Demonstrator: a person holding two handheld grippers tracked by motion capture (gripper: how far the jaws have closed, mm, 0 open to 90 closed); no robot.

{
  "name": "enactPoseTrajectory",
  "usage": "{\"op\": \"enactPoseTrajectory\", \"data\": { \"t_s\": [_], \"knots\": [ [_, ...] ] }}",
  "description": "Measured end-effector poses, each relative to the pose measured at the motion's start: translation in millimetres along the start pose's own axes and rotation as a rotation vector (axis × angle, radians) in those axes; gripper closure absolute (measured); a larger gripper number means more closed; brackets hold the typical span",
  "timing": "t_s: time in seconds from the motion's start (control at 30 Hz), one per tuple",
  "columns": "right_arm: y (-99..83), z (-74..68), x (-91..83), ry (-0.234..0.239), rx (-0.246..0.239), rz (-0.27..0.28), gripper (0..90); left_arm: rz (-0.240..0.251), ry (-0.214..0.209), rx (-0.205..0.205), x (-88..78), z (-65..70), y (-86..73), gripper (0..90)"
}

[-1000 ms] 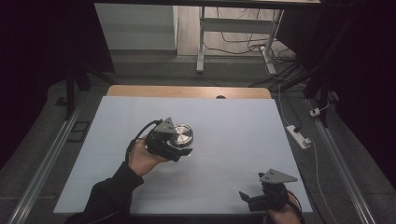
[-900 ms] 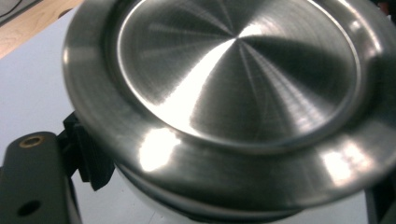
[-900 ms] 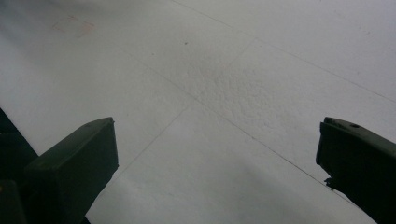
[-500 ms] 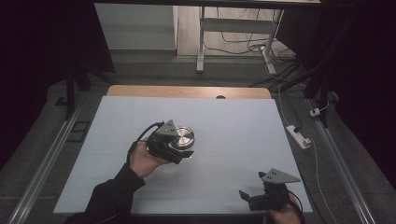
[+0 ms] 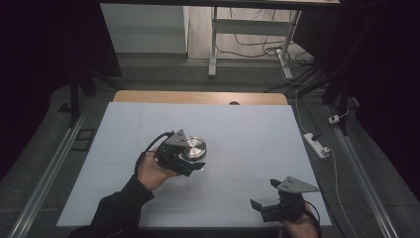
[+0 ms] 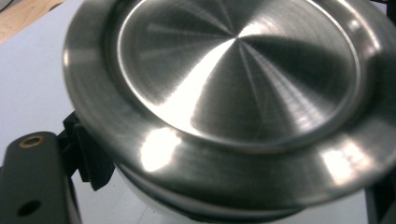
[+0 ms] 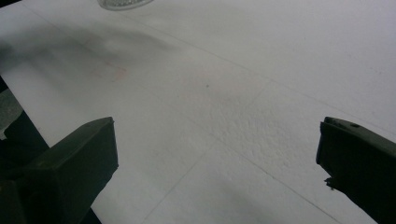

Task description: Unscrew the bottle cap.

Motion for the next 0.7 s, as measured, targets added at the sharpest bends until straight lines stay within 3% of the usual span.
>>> {"op": "enactPoseTrajectory", "data": {
  "t_s": [0.3, 0.7],
  "knots": [
    [13.4, -10.2, 0.7, 0.025, -0.032, 0.031, 0.0, -0.001, -0.003, 0.007, 0.2, 1.6, -1.2, 14.9],
    [48.7, -27.2, 6.5, 0.071, -0.073, 0.084, 0.0, 0.005, -0.007, 0.015, -0.3, 4.4, -0.8, 14.9]
  ]
}}
Point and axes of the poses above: each handheld gripper's, and its own axes: x roughly forward along the jaws, y roughly out of its top, z roughly to its right, the point moved 7 cm from there along x, roughly forward along the jaws, and after that the axes turned 12 degrees about -y, right-handed, at the moved point
